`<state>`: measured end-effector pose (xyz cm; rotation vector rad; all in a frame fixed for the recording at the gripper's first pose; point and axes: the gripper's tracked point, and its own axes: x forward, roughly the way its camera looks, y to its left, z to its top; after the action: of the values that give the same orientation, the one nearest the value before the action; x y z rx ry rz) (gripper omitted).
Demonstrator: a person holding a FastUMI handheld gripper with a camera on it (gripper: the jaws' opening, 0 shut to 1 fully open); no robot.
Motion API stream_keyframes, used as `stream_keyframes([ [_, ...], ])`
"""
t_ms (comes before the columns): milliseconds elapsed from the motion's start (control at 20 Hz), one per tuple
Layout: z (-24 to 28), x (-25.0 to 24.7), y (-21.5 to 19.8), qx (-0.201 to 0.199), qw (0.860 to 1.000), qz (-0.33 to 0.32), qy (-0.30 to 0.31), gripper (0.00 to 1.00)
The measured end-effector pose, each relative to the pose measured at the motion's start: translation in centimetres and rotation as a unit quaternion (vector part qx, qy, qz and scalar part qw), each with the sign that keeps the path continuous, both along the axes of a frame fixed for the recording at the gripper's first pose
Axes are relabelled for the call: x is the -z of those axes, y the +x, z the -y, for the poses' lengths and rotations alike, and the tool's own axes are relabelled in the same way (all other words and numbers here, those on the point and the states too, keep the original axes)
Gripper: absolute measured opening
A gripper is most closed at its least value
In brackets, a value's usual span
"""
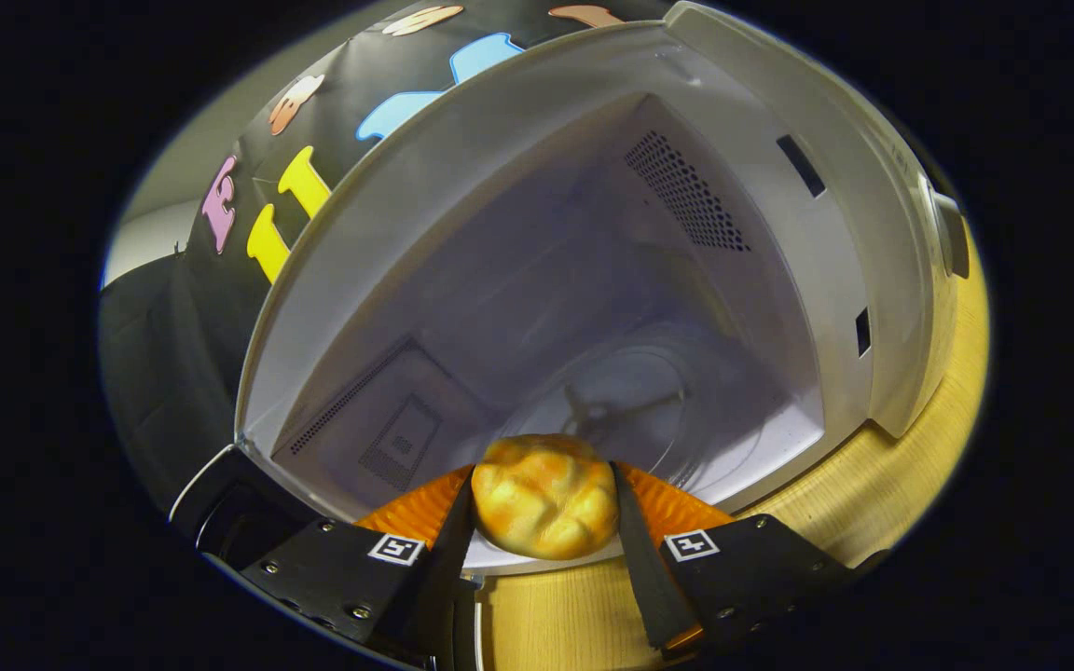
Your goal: Open the microwave, put the food inside, and close the microwave door.
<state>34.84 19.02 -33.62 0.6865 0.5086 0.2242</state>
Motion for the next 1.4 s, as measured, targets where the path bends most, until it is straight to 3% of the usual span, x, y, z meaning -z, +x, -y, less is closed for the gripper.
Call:
stream_keyframes([
  [200,0.2,0.4,0.9,0.022,1.0,0.005,-0.021,0.8],
  [300,0.4,0.5,1.2,0.029,0.998,0.012,-0.049,0.88],
  [500,0.6,0.2,0.6,0.02,0.997,0.017,-0.07,0.95],
  [750,1.3,-1.4,0.0,0.019,0.995,0.037,-0.085,0.95],
  [1000,2.6,-4.8,-4.8,0.002,0.991,0.067,-0.118,0.95],
  [1400,3.4,-15.2,-15.4,-0.032,0.975,0.15,-0.159,0.95],
])
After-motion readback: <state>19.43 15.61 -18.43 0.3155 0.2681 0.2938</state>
